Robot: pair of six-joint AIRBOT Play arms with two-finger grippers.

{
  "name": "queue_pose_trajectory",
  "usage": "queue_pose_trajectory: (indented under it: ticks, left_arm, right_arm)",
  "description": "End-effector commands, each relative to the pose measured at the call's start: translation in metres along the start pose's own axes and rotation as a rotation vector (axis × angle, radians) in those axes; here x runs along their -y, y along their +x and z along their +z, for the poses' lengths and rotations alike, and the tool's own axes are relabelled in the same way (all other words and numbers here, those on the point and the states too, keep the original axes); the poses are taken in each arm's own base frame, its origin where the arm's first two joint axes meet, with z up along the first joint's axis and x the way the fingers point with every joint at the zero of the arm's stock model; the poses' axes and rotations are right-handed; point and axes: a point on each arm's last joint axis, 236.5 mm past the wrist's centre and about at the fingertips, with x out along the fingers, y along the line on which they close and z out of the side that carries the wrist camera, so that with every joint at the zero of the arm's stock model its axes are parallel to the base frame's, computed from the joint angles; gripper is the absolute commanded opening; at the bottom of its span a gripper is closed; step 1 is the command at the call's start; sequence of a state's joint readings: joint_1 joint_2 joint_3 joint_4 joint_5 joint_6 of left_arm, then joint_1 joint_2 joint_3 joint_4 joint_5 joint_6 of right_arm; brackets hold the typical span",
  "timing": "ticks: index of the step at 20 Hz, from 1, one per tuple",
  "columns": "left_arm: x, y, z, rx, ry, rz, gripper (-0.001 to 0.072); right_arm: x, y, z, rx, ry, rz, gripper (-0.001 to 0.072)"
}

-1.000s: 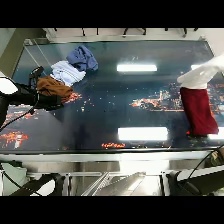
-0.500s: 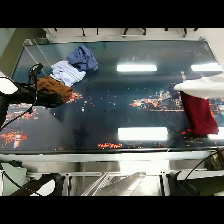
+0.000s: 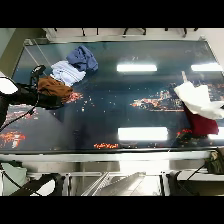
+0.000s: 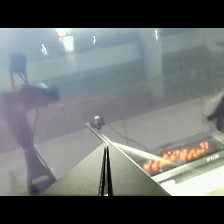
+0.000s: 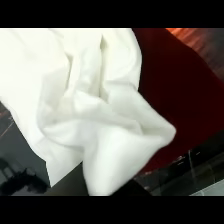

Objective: Fold the shirts.

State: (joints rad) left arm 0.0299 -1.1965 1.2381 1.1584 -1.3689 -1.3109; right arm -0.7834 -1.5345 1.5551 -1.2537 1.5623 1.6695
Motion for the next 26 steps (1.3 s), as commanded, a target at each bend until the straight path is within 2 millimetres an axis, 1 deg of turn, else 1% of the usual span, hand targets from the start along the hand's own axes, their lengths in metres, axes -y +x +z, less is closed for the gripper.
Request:
queue_pose_trajectory:
  ticks: [1, 3, 4, 5, 7, 8, 10, 12, 13, 14, 15, 16, 17, 18, 19, 20, 21, 22, 23, 24, 25, 26]
  left_arm:
    - [0.004, 0.000, -0.012, -0.051, 0.002, -0.015, 0.0012]
    - [0.004, -0.001, -0.014, -0.061, 0.001, -0.018, 0.0012]
    - [0.005, -0.001, -0.015, -0.066, 0.001, -0.021, 0.0012]
    - [0.005, -0.001, -0.016, -0.067, 0.002, -0.021, 0.0012]
    - [0.005, -0.001, -0.015, -0.065, 0.002, -0.019, 0.0012]
    - [0.004, -0.001, -0.014, -0.062, 0.003, -0.016, 0.0012]
    - [0.004, -0.001, -0.013, -0.057, 0.003, -0.016, 0.0012]
    - [0.003, 0.000, -0.008, -0.034, 0.001, -0.011, 0.0012]
    - [0.002, 0.000, -0.006, -0.026, 0.001, -0.008, 0.0012]
    - [0.002, 0.000, -0.004, -0.019, 0.001, -0.006, 0.0012]
    - [0.002, 0.000, -0.003, -0.015, 0.002, -0.006, 0.0012]
    - [0.001, 0.000, -0.003, -0.014, 0.002, -0.004, 0.0012]
    - [0.001, 0.000, -0.003, -0.014, 0.002, -0.005, 0.0012]
    - [0.001, 0.000, -0.003, -0.014, 0.002, -0.005, 0.0012]
    - [0.002, 0.000, -0.003, -0.015, 0.002, -0.006, 0.0012]
    - [0.004, 0.000, -0.003, -0.015, 0.003, -0.013, 0.0012]
    - [0.007, 0.001, -0.004, -0.019, 0.000, -0.017, 0.0012]
    - [0.012, 0.002, -0.005, -0.026, 0.003, -0.021, 0.0012]
    - [0.017, 0.004, -0.007, -0.035, 0.018, -0.026, 0.0012]
    - [0.024, 0.006, -0.008, -0.043, 0.035, -0.032, 0.0011]
    - [0.031, 0.008, -0.010, -0.052, 0.055, -0.038, 0.0012]
    - [0.037, 0.010, -0.012, -0.063, 0.070, -0.045, 0.0012]
  right_arm:
    - [0.020, 0.025, -0.005, -0.005, 0.048, -0.047, 0.0020]
    - [0.032, 0.028, -0.006, -0.008, 0.047, -0.092, 0.0036]
    - [0.033, 0.027, -0.006, -0.006, 0.052, -0.090, 0.0247]
    - [0.034, 0.024, -0.008, -0.008, 0.057, -0.087, 0.0683]
    - [0.036, 0.008, -0.013, 0.008, 0.064, -0.087, 0.0689]
    - [0.041, -0.005, -0.015, 0.027, 0.069, -0.098, 0.0689]
    - [0.055, -0.039, -0.025, 0.071, 0.086, -0.143, 0.0688]
    - [0.073, -0.074, -0.037, 0.128, 0.105, -0.217, 0.0686]
    - [0.078, -0.091, -0.044, 0.166, 0.121, -0.241, 0.0629]
    - [0.080, -0.108, -0.050, 0.212, 0.126, -0.256, 0.0613]
    - [0.075, -0.121, -0.055, 0.260, 0.139, -0.249, 0.0613]
    - [0.064, -0.133, -0.058, 0.309, 0.142, -0.216, 0.0613]
    - [0.043, -0.140, -0.062, 0.341, 0.129, -0.148, 0.0613]
    - [0.013, -0.143, -0.066, 0.359, 0.099, -0.049, 0.0612]
    - [-0.028, -0.144, -0.073, 0.359, 0.033, 0.069, 0.0612]
    - [-0.066, -0.141, -0.083, 0.345, -0.043, 0.162, 0.0612]
    - [-0.103, -0.132, -0.099, 0.314, -0.131, 0.229, 0.0612]
    - [-0.135, -0.119, -0.118, 0.275, -0.216, 0.264, 0.0612]
    - [-0.171, -0.097, -0.149, 0.211, -0.324, 0.293, 0.0612]
    - [-0.200, -0.075, -0.182, 0.146, -0.416, 0.319, 0.0612]
    - [-0.227, -0.052, -0.221, 0.086, -0.512, 0.347, 0.0612]
    - [-0.255, -0.030, -0.264, 0.041, -0.624, 0.389, 0.0612]
